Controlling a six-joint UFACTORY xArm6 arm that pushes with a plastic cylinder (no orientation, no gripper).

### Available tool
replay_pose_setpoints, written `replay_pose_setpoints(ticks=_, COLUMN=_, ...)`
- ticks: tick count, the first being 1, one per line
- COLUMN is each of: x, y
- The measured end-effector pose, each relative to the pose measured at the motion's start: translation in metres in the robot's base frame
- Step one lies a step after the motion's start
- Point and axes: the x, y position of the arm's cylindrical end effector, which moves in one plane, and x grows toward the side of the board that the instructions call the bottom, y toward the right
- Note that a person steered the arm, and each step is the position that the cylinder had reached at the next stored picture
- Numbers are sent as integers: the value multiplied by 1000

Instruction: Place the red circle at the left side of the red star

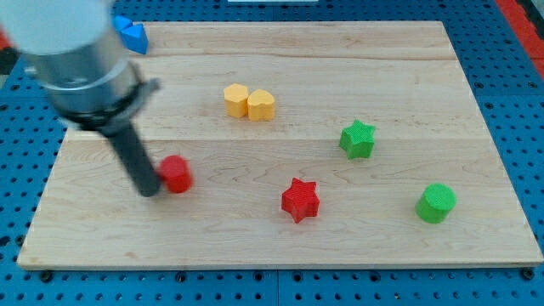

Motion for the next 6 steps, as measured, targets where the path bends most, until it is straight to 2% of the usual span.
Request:
replay_pose_setpoints(ticks=1, x=0, y=-21)
replay_pose_setpoints(ticks=2, x=-14, y=-77)
replay_pose_setpoints(ticks=3, x=-43, y=-46)
replay_pose_setpoints(ticks=4, x=-35, y=22)
replay_pose_setpoints(ticks=5, x=-10, y=83)
replay_pose_setpoints(ticks=6, x=-13, y=89)
